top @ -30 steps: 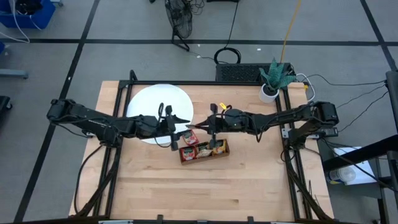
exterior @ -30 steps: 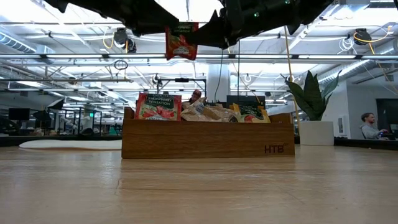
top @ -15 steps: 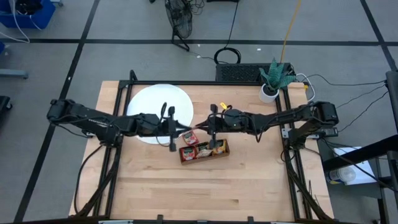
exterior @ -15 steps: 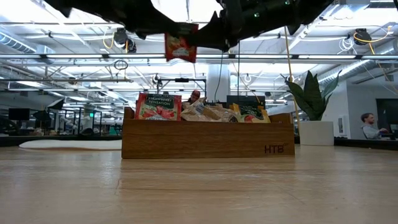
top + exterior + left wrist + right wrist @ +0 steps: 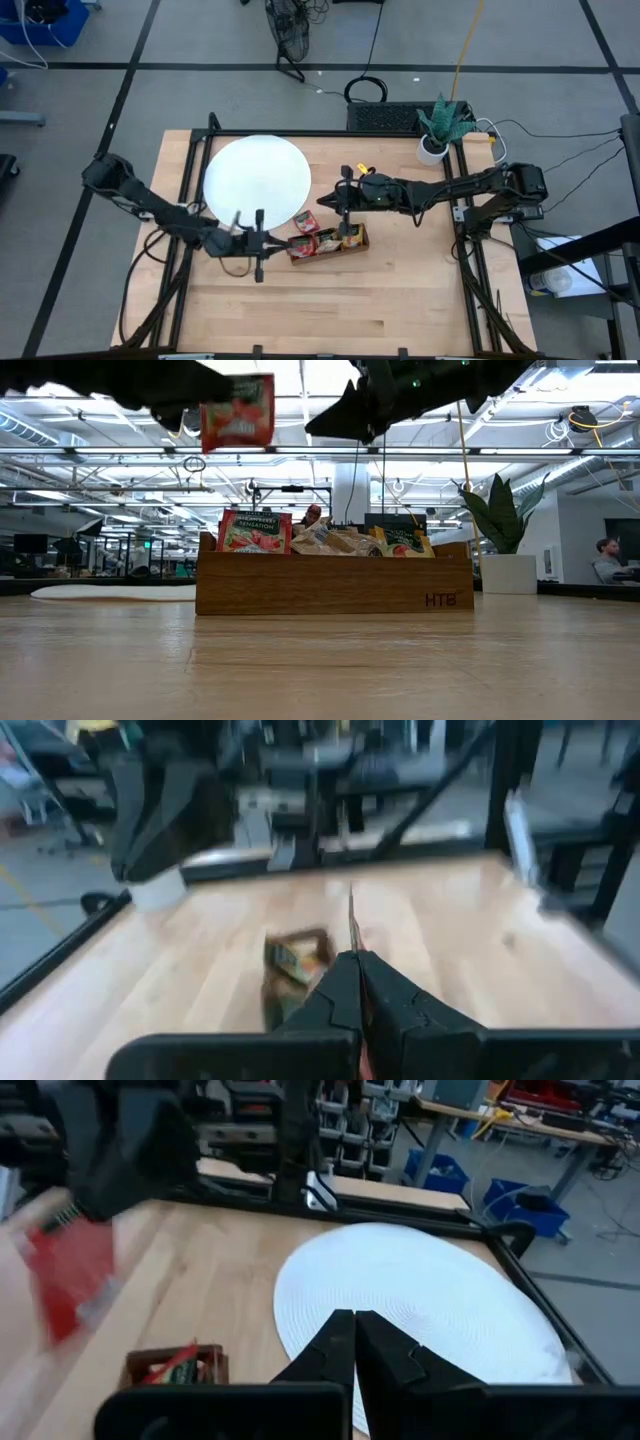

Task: Pick & Place Tea
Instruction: Put the left red tea bag into the left section of the wooden organizer

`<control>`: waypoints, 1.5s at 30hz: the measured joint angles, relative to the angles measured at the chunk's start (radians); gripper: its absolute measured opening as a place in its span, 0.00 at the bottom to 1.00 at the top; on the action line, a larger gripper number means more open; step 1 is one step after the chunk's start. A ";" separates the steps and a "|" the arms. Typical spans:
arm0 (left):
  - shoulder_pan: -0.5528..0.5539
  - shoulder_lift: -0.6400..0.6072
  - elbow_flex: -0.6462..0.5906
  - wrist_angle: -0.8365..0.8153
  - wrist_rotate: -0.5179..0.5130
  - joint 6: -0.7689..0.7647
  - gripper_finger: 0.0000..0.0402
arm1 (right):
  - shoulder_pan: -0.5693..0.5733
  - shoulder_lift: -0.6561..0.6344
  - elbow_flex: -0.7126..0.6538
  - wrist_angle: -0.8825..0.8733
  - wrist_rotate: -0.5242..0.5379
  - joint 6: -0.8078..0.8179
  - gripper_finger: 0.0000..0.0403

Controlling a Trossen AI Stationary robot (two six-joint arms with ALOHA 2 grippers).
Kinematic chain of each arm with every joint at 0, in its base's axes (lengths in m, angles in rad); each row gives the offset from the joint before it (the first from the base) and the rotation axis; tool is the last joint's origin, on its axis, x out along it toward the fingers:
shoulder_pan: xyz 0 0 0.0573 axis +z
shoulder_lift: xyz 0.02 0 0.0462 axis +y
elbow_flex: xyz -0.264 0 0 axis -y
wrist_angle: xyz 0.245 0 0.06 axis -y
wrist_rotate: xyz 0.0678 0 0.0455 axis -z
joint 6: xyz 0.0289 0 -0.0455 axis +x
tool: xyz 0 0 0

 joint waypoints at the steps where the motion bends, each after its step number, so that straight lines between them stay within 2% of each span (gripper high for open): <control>1: -0.006 0.014 -0.029 0.076 -0.011 -0.004 0.00 | 0.000 0.001 0.000 -0.001 0.001 0.000 0.01; 7: -0.014 0.165 -0.147 0.420 -0.037 -0.022 0.00 | 0.001 0.001 0.000 0.005 -0.001 0.030 0.01; 15: 0.013 0.402 -0.063 0.462 -0.041 -0.022 0.00 | 0.002 0.001 0.000 0.023 -0.001 0.049 0.01; 19: 0.014 0.480 -0.010 0.456 -0.056 0.020 0.00 | 0.002 0.001 0.000 0.023 -0.001 0.052 0.01; 24: 0.007 0.491 -0.002 0.448 -0.080 0.033 0.00 | 0.002 0.001 0.000 0.021 -0.001 0.055 0.01; 28: -0.023 0.465 -0.002 0.419 -0.171 0.099 0.00 | 0.002 0.001 0.000 0.021 -0.001 0.056 0.01; 32: -0.046 0.457 -0.002 0.360 -0.236 0.102 0.00 | 0.003 0.001 0.000 0.021 -0.001 0.060 0.01; 37: -0.047 0.457 -0.003 0.271 -0.211 0.002 0.00 | 0.003 0.001 0.000 0.021 -0.001 0.057 0.00; 45: -0.049 0.457 -0.003 0.257 -0.222 0.054 0.00 | 0.003 0.001 -0.001 0.022 -0.001 0.066 0.00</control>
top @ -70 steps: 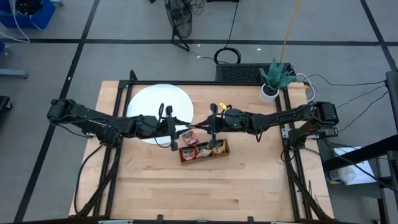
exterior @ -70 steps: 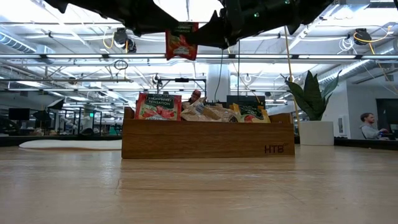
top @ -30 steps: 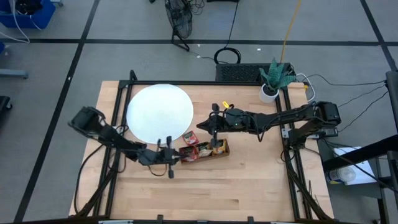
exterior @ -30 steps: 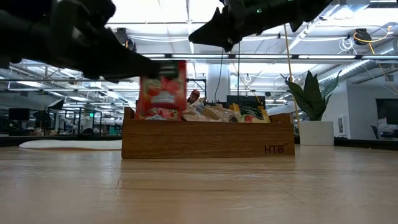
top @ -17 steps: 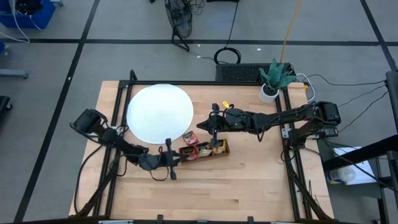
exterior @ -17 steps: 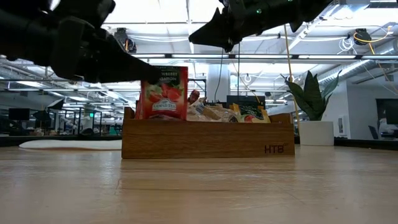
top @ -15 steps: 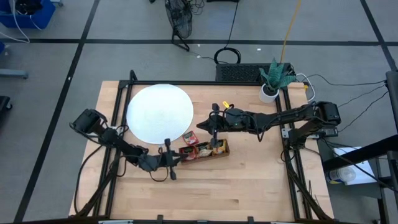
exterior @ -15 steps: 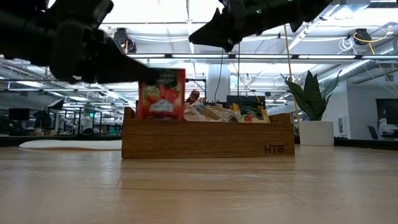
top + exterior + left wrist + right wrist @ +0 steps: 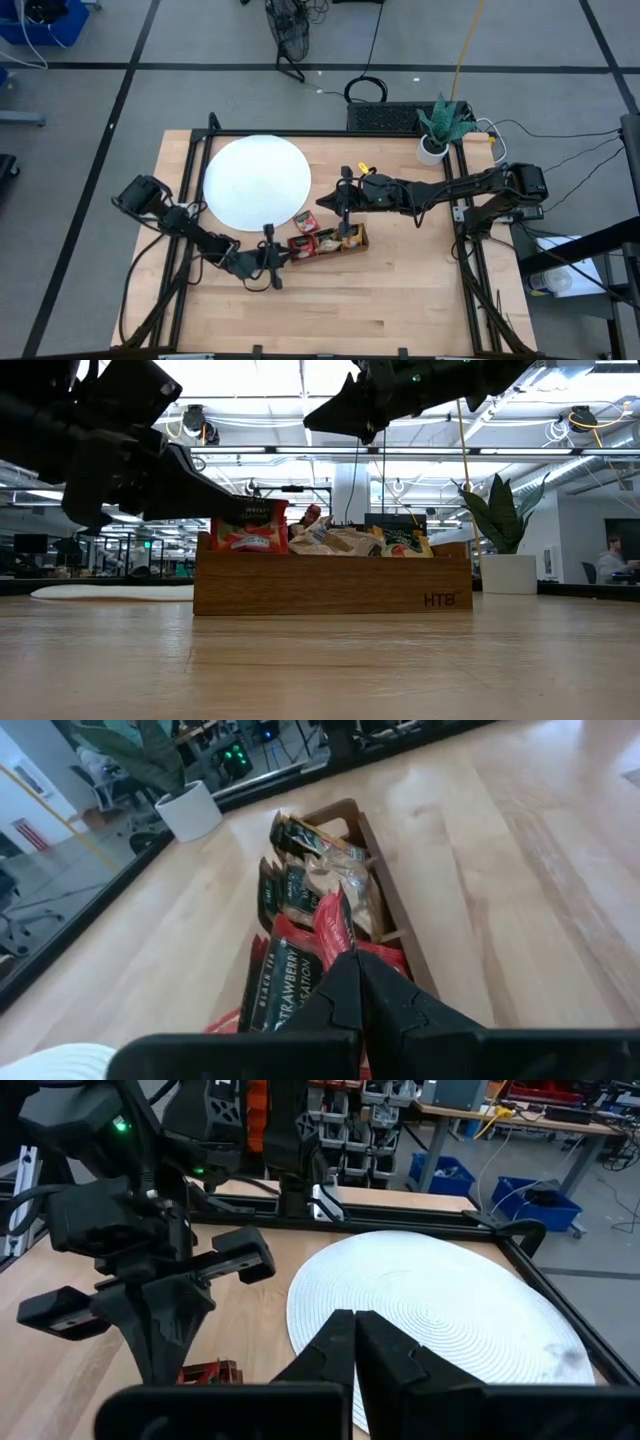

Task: Pick & Place Tea
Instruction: Put the left red tea bag into the left section of the wooden organizer

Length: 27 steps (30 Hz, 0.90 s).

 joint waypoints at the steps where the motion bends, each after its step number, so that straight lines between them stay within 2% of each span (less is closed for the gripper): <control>1: 0.002 0.000 0.000 0.008 0.000 0.009 0.00 | 0.000 0.000 0.000 0.000 0.000 0.002 0.00; 6: 0.009 0.000 0.000 0.057 0.002 0.016 0.02 | 0.000 0.000 0.000 0.000 -0.015 0.010 0.00; 9: 0.011 0.000 0.000 0.041 0.003 -0.001 0.07 | 0.009 0.000 0.000 -0.002 -0.131 0.006 0.00; 11: 0.013 0.000 0.000 0.031 0.004 -0.010 0.08 | 0.047 0.000 0.000 -0.029 -0.173 -0.046 0.00; 13: 0.017 0.000 0.000 0.026 0.004 -0.010 0.07 | 0.104 0.006 0.000 -0.077 -0.130 -0.122 0.00; 17: 0.036 0.000 0.000 0.014 0.032 -0.009 0.01 | 0.202 0.047 0.000 -0.117 0.061 -0.196 0.00; 22: 0.063 0.000 0.000 0.011 0.061 -0.014 0.04 | 0.249 0.141 -0.001 -0.111 0.106 -0.188 0.00; 27: 0.064 0.000 0.000 0.010 0.059 -0.013 0.03 | 0.254 0.135 0.001 -0.088 0.177 -0.180 0.00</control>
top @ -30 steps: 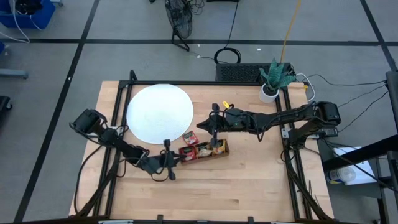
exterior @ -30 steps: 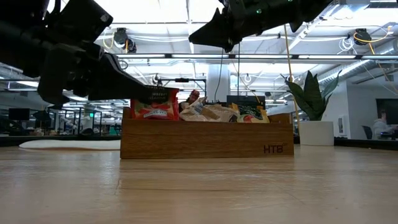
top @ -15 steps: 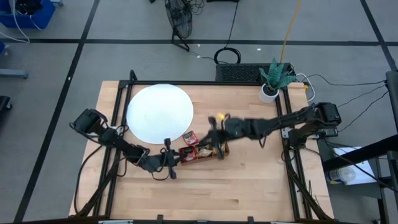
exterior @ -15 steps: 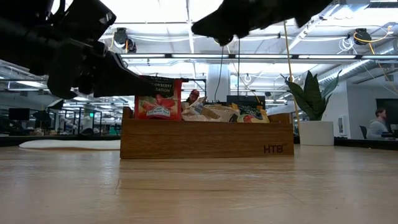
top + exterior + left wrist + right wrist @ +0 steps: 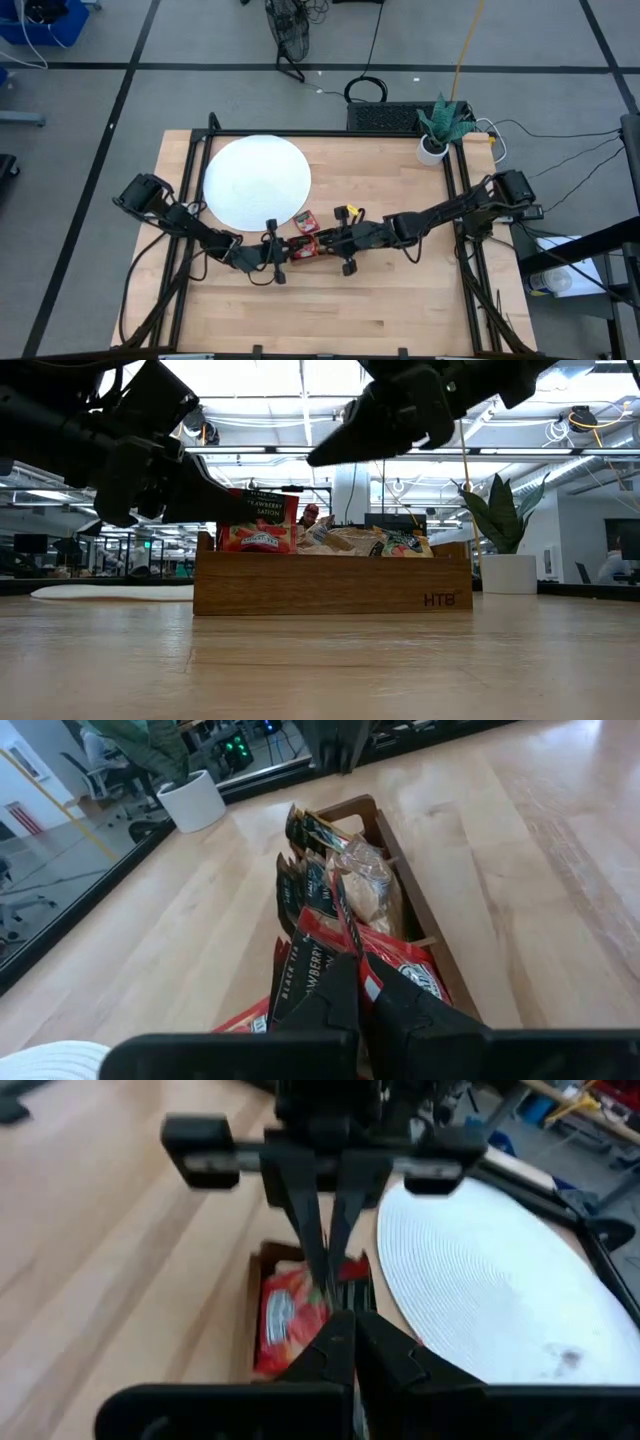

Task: Pick & Place Tea
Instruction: Put the left red tea bag into the left section of the wooden organizer

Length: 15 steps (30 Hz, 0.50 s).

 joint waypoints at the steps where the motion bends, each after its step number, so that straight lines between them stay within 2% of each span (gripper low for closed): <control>1: -0.002 0.000 0.000 0.000 -0.003 -0.005 0.02 | 0.000 -0.005 0.000 -0.009 0.006 0.000 0.00; 5: -0.009 0.000 0.000 0.000 -0.006 -0.016 0.03 | 0.001 -0.020 -0.001 -0.004 0.007 0.000 0.00; 9: -0.024 0.000 0.000 0.001 -0.012 -0.017 0.09 | 0.000 -0.024 0.000 -0.003 0.007 0.000 0.00; 15: -0.060 0.000 0.000 0.006 -0.111 -0.007 0.20 | -0.001 -0.023 -0.001 -0.015 0.007 0.008 0.00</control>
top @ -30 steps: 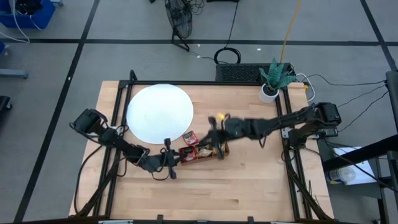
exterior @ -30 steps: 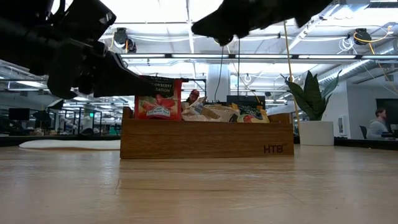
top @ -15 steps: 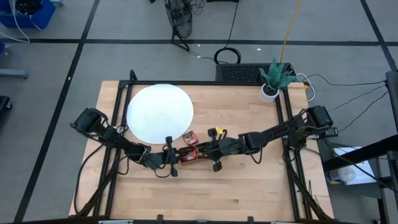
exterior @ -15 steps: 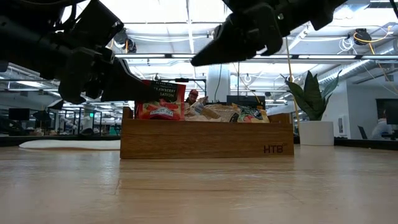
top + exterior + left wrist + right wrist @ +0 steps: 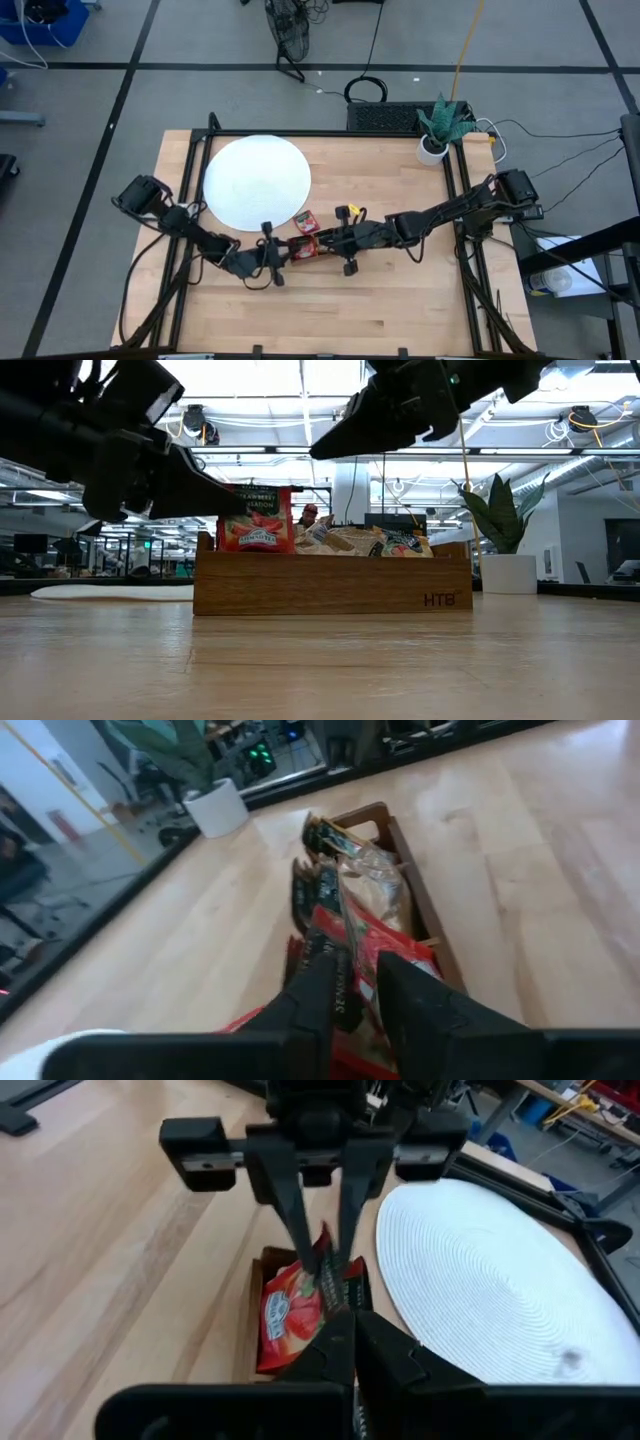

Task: Pick & Place Tea
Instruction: Put the left red tea bag into the left section of the wooden organizer

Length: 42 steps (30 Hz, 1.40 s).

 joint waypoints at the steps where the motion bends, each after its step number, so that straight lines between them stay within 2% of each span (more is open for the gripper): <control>1: -0.005 0.000 0.000 0.001 -0.018 0.014 0.22 | 0.000 0.000 0.000 -0.003 0.000 0.000 0.00; 10: -0.058 -0.011 0.000 0.101 -0.203 0.158 0.29 | 0.000 0.000 0.000 -0.022 0.001 0.023 0.00; 15: -0.098 -0.122 0.002 0.111 -0.334 0.280 0.29 | 0.002 -0.006 0.000 -0.109 0.048 0.082 0.00; 18: -0.113 -0.221 0.002 0.110 -0.347 0.339 0.29 | 0.013 -0.006 0.000 -0.186 0.133 0.112 0.00; 21: -0.115 -0.304 0.037 -0.047 -0.303 0.349 0.27 | 0.025 -0.006 0.000 -0.234 0.224 0.141 0.00; 23: -0.102 -0.330 0.107 -0.307 -0.225 0.283 0.22 | 0.034 -0.006 -0.008 -0.249 0.275 0.152 0.00; 27: -0.044 -0.288 0.342 -0.920 0.055 0.054 0.04 | 0.048 -0.027 -0.032 -0.283 0.355 0.156 0.00; 30: -0.002 -0.200 0.502 -1.203 0.140 -0.058 0.02 | 0.060 -0.069 -0.042 -0.338 0.404 0.201 0.00; 33: 0.032 -0.110 0.608 -1.286 0.250 -0.054 0.01 | 0.089 -0.120 -0.042 -0.400 0.456 0.273 0.00; 36: 0.067 -0.037 0.652 -1.330 0.351 -0.030 0.01 | 0.135 -0.158 -0.044 -0.421 0.511 0.306 0.00; 38: 0.087 -0.003 0.672 -1.322 0.386 -0.015 0.01 | 0.168 -0.175 -0.062 -0.422 0.549 0.305 0.00; 42: 0.112 -0.003 0.676 -1.315 0.396 -0.016 0.01 | 0.209 -0.201 -0.090 -0.402 0.606 0.289 0.00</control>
